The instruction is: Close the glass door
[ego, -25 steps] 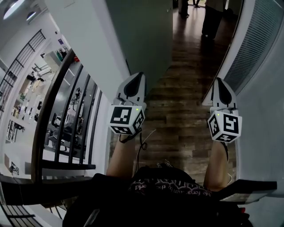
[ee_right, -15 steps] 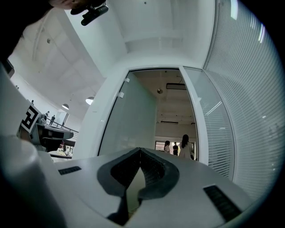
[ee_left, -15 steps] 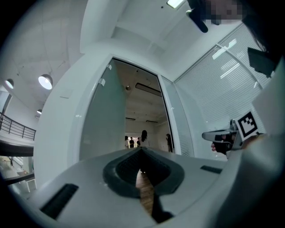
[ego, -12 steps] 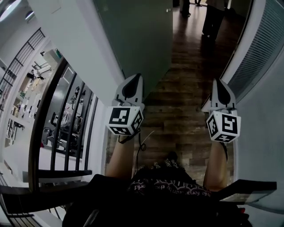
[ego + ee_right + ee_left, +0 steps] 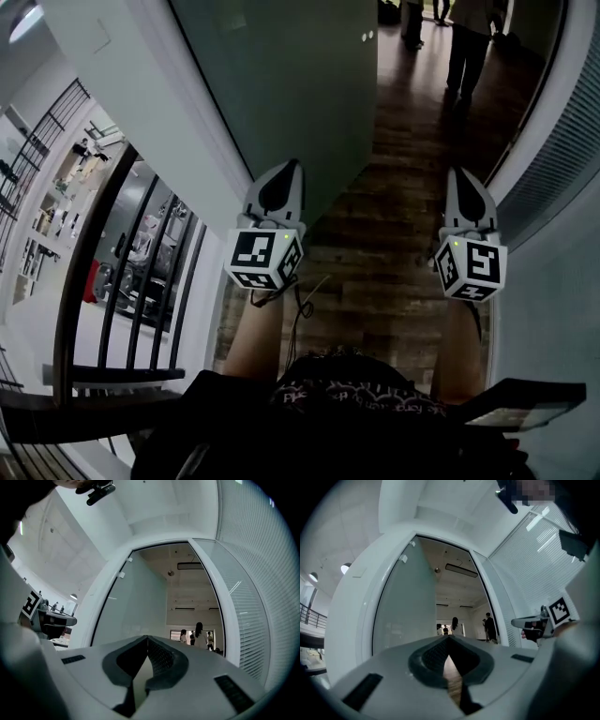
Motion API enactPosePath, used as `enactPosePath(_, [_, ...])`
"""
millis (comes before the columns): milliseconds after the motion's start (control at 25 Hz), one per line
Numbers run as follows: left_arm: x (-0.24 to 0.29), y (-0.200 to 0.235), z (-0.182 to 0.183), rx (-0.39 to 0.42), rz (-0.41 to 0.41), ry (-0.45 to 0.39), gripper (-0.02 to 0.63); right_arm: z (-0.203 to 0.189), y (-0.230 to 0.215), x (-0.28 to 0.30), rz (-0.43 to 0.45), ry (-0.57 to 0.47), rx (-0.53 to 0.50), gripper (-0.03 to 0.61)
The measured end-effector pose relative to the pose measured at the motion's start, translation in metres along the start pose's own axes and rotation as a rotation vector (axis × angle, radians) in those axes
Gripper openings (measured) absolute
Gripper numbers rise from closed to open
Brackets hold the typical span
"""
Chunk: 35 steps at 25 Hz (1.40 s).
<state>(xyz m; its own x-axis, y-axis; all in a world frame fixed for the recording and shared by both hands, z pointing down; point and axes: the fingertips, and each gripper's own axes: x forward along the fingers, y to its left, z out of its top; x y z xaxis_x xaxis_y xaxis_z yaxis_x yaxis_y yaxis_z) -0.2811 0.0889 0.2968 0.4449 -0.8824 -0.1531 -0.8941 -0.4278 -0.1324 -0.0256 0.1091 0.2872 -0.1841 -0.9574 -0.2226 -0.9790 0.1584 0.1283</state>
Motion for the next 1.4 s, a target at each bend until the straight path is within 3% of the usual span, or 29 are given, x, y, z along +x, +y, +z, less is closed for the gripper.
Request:
enactPosePath(280, [0.103,-0.025,-0.007,0.002,0.045,0.026,0.002,-0.026,-0.085,0.072,0.032,0.019,0.018,0.002])
enactPosePath(840, [0.252,0.003,-0.021,-0.005,0.016,0.021,0.002,-0.054,-0.147,0.197,-0.006,0.027,0.02,0.002])
enactPosePath(960, [0.262,0.006,-0.021,-0.002,0.015,0.02,0.002,-0.054,-0.153,0.207,-0.013,0.023,0.021,0.002])
enactPosePath(1200, [0.23,0.01,-0.01,0.005,0.013,0.004,0.002,-0.04,-0.131,0.184,-0.019,0.005,0.021,0.002])
enactPosePath(1400, [0.264,0.022,-0.022,0.005,0.019,0.009,0.002,-0.053,-0.14,0.221,-0.011,0.006,0.027,0.002])
